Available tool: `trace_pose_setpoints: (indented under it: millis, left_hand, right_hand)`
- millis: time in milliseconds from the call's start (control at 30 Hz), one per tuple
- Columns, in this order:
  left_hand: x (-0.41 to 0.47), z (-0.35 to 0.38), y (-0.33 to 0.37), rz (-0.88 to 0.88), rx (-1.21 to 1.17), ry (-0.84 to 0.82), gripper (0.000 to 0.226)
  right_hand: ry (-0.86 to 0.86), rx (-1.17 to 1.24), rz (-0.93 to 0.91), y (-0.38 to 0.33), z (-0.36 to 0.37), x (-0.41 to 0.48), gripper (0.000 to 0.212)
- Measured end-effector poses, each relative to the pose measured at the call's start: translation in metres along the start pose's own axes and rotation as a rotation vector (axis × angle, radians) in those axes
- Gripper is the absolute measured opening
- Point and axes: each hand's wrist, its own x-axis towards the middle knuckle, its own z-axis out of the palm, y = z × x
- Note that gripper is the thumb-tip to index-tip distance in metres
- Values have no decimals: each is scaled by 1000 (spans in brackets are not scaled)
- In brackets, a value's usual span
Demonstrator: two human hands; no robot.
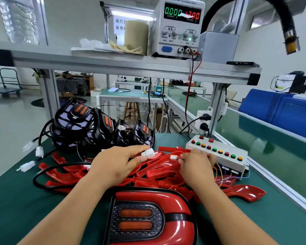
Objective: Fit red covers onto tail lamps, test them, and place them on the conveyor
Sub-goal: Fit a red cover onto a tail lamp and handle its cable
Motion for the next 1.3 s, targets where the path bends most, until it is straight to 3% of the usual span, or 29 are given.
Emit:
trace_pose_setpoints:
  millis: [167, 433, 533, 800, 933, 1033, 1167, 1300]
  left_hand:
    - [10, 16, -8, 54, -52, 30, 30]
    - [21, 28, -18, 98, 52, -90, 32]
    - [22, 31, -17, 152, 76, -153, 34]
    - [21, 31, -18, 180, 31, -122, 36]
    - [19, 31, -17, 174, 2, -127, 19]
    - [17, 32, -19, 138, 2, -42, 3]
    - [18, 32, -18, 122, -25, 78, 19]
    - [17, 32, -16, 138, -16, 93, 13]
  right_hand:
    - [213, 330, -197, 5, -4, -7, 9]
    - [177, 531, -371, -2, -11, -16, 12]
    - [166, 536, -394, -3, -12, -17, 10]
    - [151, 508, -433, -1, -15, -18, 8]
    - [139, 499, -408, -2, -14, -20, 9]
    - [155, 521, -362, 0, -14, -21, 10]
    - [129, 463, -376, -3, -14, -21, 10]
    - [129, 453, -390, -5, -13, -22, 10]
